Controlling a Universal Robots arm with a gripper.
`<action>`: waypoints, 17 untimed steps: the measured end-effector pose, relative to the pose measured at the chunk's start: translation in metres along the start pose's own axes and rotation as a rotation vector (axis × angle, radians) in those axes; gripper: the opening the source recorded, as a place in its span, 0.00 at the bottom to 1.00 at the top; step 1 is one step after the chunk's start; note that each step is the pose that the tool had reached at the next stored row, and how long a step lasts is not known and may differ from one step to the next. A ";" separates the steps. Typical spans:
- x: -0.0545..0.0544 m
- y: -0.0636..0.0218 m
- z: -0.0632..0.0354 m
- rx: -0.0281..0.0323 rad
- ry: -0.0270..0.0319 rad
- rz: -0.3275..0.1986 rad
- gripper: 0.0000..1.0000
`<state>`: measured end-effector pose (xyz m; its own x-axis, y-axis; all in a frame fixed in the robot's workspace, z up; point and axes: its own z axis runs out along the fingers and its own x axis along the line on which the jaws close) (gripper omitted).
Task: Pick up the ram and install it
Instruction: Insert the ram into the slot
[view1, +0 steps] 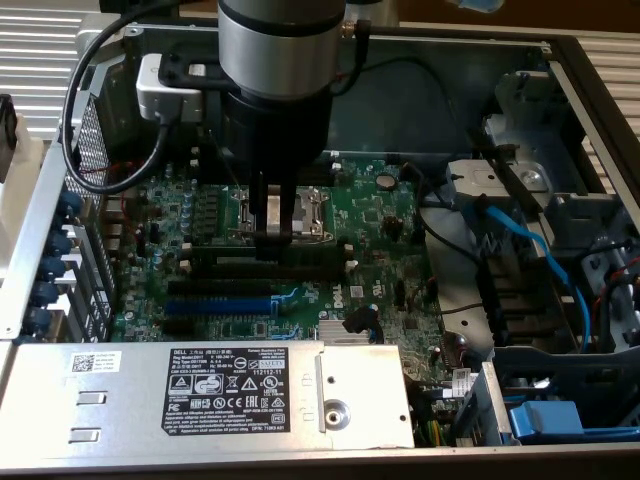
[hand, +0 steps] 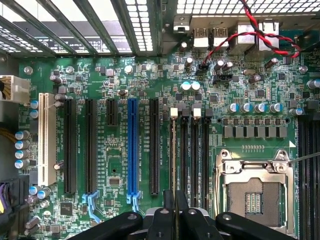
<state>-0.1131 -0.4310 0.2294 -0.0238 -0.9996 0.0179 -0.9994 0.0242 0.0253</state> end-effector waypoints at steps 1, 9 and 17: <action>0.000 0.0000 0.0000 0.0000 0.0001 0.000 0.13; -0.001 0.0000 0.0008 -0.0001 0.0004 0.000 0.13; -0.002 0.0000 0.0019 0.0000 0.0070 0.000 0.13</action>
<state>-0.1131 -0.4286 0.2275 -0.0238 -0.9994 0.0249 -0.9994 0.0244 0.0253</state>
